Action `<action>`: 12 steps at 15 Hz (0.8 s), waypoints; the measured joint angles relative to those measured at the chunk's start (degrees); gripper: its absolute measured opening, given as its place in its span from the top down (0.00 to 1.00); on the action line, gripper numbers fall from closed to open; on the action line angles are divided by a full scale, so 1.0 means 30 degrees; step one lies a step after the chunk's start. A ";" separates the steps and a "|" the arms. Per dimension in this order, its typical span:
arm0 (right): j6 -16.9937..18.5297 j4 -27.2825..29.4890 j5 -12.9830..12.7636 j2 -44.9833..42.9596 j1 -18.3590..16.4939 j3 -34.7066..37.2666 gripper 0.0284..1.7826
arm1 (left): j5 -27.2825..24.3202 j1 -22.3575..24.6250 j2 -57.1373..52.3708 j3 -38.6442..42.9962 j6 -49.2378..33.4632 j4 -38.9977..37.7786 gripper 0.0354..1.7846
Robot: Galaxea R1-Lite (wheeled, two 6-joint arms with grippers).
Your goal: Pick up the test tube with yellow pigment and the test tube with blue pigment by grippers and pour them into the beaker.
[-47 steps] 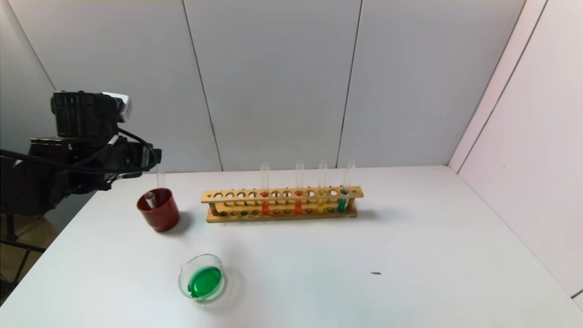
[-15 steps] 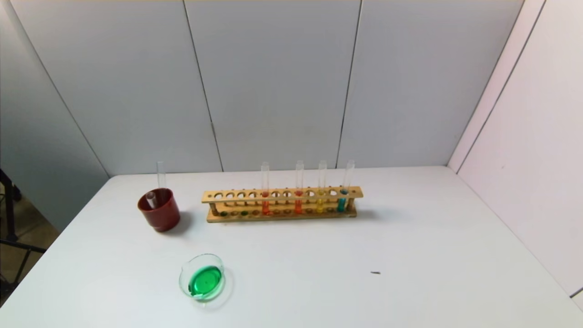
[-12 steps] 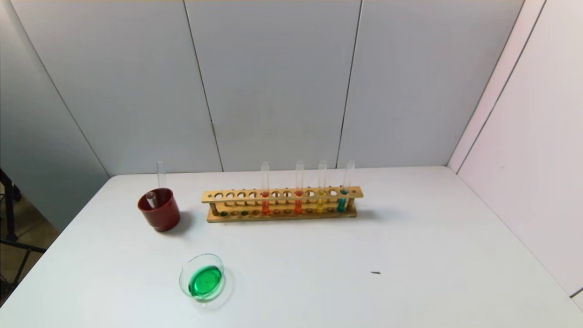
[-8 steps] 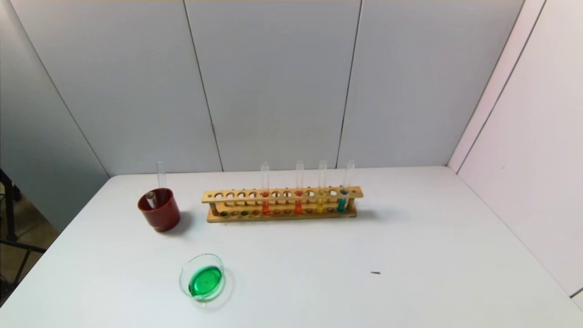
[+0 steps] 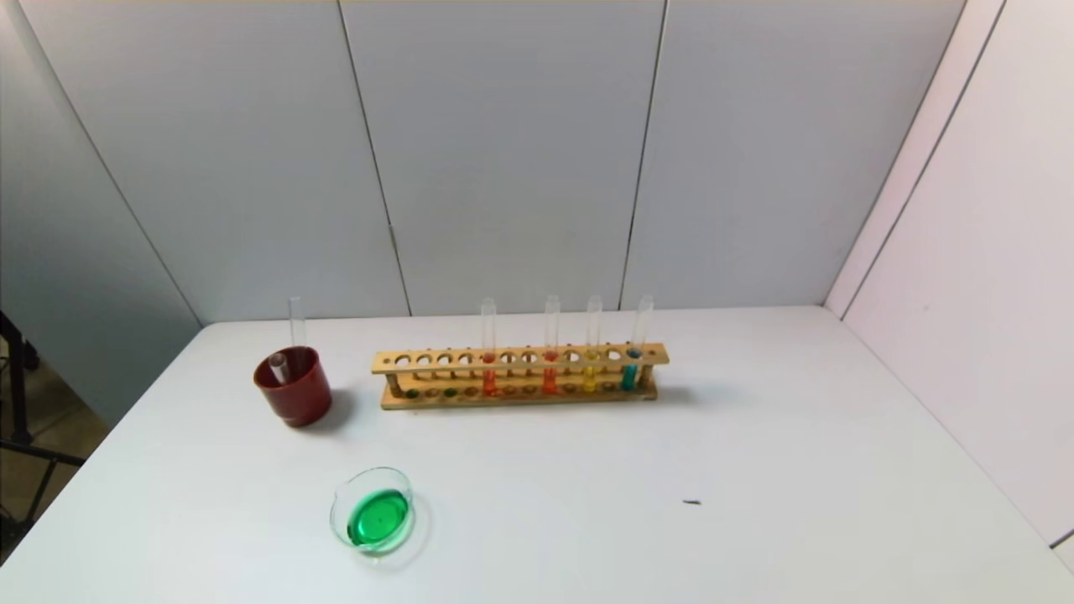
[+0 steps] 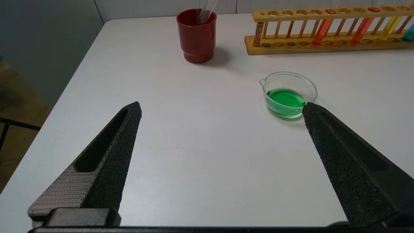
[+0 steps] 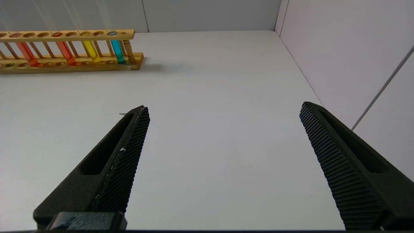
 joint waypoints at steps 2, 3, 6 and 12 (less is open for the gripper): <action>0.0000 0.0000 -0.0016 0.0000 -0.0008 0.0000 0.05 | 0.0008 0.0000 0.0000 0.0028 0.0012 -0.0037 0.02; -0.0008 -0.0008 -0.0008 0.0000 -0.0008 0.0000 0.05 | 0.0000 0.0000 0.0000 0.0028 0.0008 -0.0037 0.02; -0.0008 0.0000 -0.0008 0.0000 0.0000 0.0000 0.05 | 0.0016 0.0000 0.0000 0.0037 0.0020 -0.0045 0.02; 0.0000 0.0000 -0.0008 0.0000 -0.0008 0.0000 0.05 | -0.0033 0.0000 0.0000 0.0219 0.0028 -0.0866 0.02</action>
